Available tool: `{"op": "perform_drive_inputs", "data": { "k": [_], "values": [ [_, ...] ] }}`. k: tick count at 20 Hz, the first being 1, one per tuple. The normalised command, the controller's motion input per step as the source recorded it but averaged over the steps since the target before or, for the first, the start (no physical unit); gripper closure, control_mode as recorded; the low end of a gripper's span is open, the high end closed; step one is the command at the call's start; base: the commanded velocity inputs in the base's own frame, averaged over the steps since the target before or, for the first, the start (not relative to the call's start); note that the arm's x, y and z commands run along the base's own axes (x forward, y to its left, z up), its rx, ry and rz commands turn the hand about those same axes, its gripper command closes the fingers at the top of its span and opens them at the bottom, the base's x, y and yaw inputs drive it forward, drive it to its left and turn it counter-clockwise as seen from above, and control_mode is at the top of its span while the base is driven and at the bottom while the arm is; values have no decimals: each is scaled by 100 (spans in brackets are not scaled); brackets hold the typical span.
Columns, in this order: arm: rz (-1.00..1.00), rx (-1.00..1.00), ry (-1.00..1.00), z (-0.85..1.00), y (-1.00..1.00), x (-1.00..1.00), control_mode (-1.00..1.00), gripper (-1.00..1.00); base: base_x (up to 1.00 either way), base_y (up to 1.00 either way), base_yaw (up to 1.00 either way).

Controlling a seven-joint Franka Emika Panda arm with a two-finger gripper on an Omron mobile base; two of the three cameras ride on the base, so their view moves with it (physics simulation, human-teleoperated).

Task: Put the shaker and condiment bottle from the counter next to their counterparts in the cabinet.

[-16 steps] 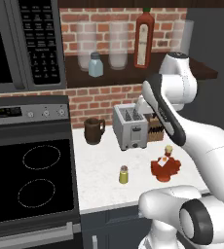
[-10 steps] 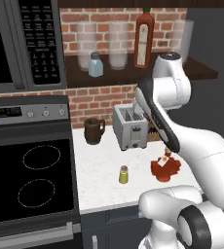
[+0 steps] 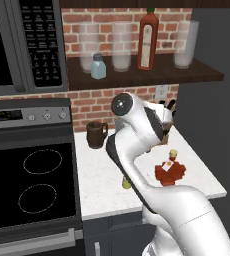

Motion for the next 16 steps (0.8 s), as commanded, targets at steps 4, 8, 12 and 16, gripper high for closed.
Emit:
{"op": "perform_drive_inputs", "data": {
  "k": [4, 8, 12, 16],
  "values": [
    [-49, -22, -75, -8, 43, -37, -100, -100, 0, 0, 0],
    [-45, -10, -76, -43, 48, -36, -100, -100, 0, 0, 0],
    [-40, 0, -69, -57, 54, -23, -100, -100, 0, 0, 0],
    [-26, 22, -45, -73, 52, -9, -100, -100, 0, 0, 0]
  ]
}}
